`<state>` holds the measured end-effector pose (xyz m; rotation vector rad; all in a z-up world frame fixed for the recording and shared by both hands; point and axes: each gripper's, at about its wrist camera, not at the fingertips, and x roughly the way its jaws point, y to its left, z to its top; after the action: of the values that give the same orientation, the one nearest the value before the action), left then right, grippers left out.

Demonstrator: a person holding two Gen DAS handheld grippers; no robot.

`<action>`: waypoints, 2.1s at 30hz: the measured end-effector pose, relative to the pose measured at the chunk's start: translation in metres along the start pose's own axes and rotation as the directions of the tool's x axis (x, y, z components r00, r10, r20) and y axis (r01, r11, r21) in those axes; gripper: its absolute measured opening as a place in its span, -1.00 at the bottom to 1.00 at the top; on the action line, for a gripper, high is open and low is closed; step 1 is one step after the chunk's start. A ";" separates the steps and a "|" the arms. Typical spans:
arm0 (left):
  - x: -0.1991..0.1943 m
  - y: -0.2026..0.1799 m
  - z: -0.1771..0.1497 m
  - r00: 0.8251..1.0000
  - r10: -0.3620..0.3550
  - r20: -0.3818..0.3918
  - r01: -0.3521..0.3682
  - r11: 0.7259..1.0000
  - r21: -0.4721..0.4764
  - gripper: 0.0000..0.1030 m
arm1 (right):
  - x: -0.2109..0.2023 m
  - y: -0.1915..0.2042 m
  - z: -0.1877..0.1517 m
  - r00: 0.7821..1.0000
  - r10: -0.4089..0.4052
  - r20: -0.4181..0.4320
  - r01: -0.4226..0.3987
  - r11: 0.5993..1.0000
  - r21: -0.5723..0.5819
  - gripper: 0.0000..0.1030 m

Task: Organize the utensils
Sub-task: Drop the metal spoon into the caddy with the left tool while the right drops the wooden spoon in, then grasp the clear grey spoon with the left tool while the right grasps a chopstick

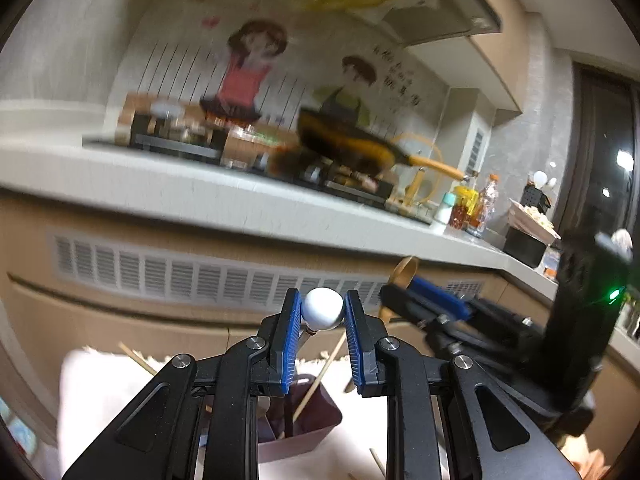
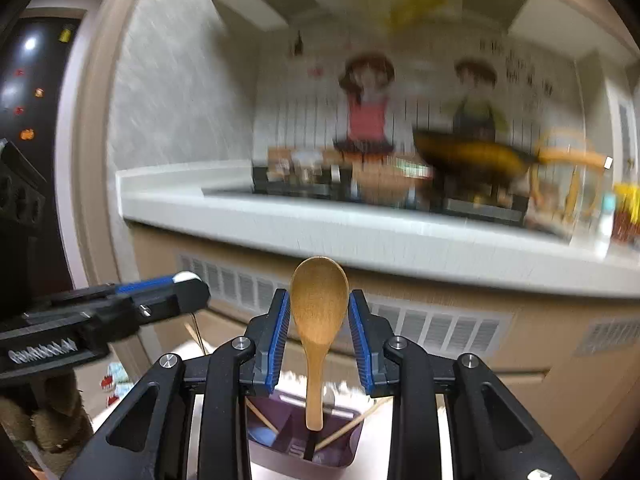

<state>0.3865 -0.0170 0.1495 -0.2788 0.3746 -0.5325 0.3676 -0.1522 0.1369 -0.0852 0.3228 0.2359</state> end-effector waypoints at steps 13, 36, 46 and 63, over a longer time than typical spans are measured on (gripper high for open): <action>0.091 0.066 -0.076 0.975 0.005 -0.222 -0.036 0.990 -0.137 -0.56 | 0.106 -0.014 -0.094 0.958 0.050 -0.284 -0.025 0.996 0.091 -0.46; -0.011 0.046 -0.131 0.963 0.183 -0.197 -0.171 0.982 0.079 0.10 | 0.028 -0.014 -0.159 0.931 -0.058 -0.360 0.039 0.997 -0.060 0.32; 0.008 0.051 -0.202 0.877 0.237 -0.417 -0.190 0.970 0.153 0.10 | -0.032 -0.019 -0.221 0.893 -0.112 -0.436 0.074 0.992 -0.104 0.49; 0.081 0.086 -0.223 0.742 0.363 -0.564 -0.310 0.931 0.191 -0.35 | -0.043 -0.035 -0.258 0.866 -0.130 -0.483 0.115 0.991 -0.062 0.60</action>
<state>0.3959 -0.0256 -0.1023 0.0558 0.9951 -0.2595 0.2586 -0.2266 -0.0912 -0.1977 0.8162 0.0885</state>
